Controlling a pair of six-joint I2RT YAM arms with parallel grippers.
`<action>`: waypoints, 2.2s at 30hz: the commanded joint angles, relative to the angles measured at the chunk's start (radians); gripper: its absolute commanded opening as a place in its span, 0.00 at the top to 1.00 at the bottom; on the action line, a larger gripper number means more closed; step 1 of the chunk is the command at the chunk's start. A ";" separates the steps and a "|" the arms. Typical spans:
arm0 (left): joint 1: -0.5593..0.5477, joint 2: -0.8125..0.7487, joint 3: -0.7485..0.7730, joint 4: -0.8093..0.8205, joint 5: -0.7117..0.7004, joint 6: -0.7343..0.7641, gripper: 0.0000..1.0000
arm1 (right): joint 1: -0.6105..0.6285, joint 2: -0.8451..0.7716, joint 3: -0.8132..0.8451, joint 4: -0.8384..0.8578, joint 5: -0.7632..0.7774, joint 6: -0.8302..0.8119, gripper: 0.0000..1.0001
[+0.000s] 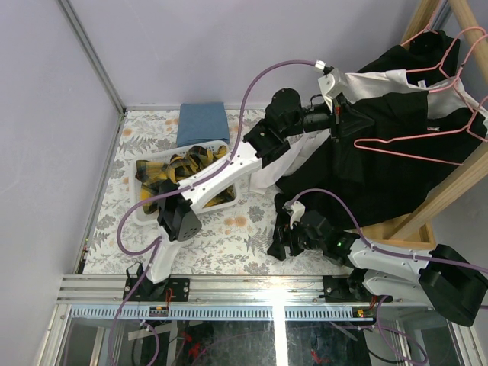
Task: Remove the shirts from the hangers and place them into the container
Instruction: Pick up the hanger from the clothesline, then remove the shirt from the hanger.
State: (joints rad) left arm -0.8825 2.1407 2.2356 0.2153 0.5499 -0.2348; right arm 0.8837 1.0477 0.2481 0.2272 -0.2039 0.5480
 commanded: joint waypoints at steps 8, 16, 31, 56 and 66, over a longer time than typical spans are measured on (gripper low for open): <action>0.002 -0.101 -0.011 0.277 -0.029 -0.047 1.00 | 0.004 0.029 0.008 -0.080 0.008 0.004 0.19; 0.004 -0.370 -0.442 0.321 -0.212 0.089 1.00 | 0.004 0.023 0.006 -0.079 0.005 0.004 0.19; 0.013 -0.823 -1.050 0.470 -0.403 0.165 1.00 | 0.004 -0.155 0.094 -0.203 -0.047 0.008 0.19; 0.013 -1.477 -1.778 0.279 -0.763 0.124 1.00 | 0.176 -0.107 0.636 -0.393 0.096 0.081 0.21; 0.012 -1.595 -1.844 0.134 -0.566 0.064 1.00 | 0.177 0.096 0.920 -0.561 0.592 0.189 0.19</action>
State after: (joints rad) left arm -0.8749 0.5705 0.3676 0.3637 -0.1223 -0.1509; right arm 1.0584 1.0203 1.0760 -0.2501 0.1452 0.6624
